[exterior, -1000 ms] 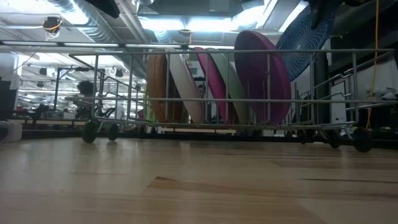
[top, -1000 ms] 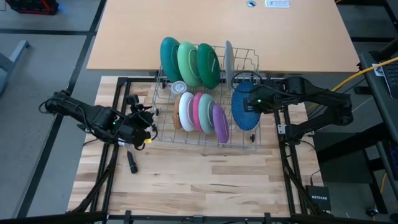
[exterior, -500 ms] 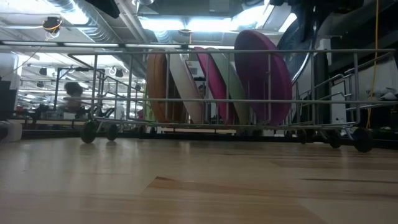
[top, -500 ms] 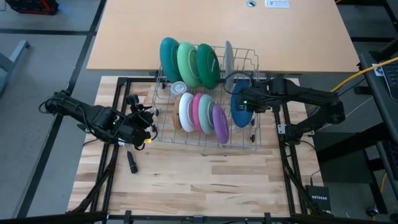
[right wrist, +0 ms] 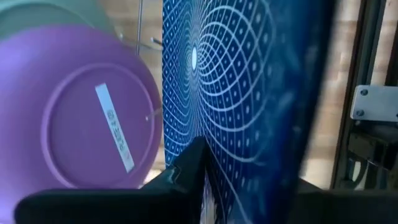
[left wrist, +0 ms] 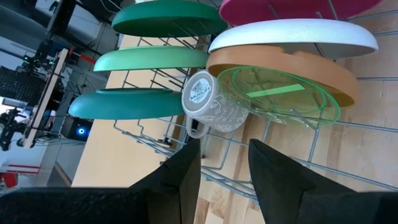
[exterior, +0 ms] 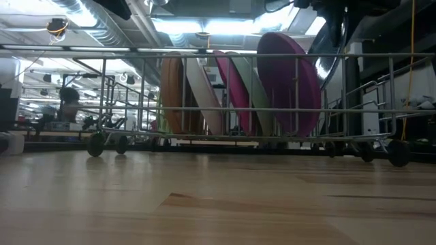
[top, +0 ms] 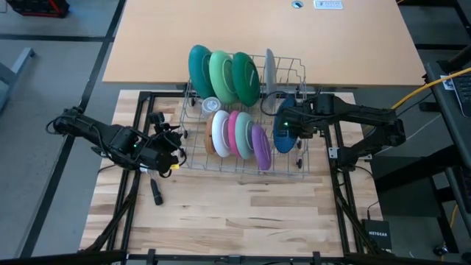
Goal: Sort dishes
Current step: Put the dark blue plate in the dish rack
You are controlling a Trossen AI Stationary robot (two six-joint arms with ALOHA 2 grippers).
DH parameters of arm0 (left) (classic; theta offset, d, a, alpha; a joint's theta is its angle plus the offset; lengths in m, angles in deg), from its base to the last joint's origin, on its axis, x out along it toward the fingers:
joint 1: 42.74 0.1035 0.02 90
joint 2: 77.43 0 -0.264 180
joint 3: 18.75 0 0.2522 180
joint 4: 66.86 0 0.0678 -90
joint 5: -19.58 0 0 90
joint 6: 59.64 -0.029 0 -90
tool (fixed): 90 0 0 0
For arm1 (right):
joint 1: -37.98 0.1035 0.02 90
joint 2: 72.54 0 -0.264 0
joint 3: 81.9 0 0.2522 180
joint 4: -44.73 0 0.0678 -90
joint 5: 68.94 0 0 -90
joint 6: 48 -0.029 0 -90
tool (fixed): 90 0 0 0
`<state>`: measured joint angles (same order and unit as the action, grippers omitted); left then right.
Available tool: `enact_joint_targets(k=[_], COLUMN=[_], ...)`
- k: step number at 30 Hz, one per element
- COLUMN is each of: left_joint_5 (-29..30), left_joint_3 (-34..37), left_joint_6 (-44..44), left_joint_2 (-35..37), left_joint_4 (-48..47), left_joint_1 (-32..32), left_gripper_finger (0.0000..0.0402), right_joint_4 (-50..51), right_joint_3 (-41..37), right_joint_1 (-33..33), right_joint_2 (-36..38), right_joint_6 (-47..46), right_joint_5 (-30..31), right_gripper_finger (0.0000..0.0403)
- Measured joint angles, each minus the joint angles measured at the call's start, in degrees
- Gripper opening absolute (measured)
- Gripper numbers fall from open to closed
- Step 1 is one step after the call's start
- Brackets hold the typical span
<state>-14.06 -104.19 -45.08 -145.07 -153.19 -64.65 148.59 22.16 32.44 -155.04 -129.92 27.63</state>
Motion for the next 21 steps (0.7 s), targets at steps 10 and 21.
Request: enact_joint_targets(k=[10,21], left_joint_5=[0.0,0.02], left_joint_3=[0.0,0.0], left_joint_6=[0.28,0.24], left_joint_2=[-0.01,0.0], left_joint_4=[0.02,0.04], left_joint_1=[-0.02,0.0], left_gripper_finger=[0.0125,0.0125], right_joint_4=[-0.35,-4.03], right_joint_3=[0.0,-0.02], right_joint_1=[0.68,1.22], right_joint_2=[0.07,0.07], right_joint_6=[-0.5,-0.09], right_joint_5=[-2.33,-5.84], right_gripper_finger=[0.006,0.0093])
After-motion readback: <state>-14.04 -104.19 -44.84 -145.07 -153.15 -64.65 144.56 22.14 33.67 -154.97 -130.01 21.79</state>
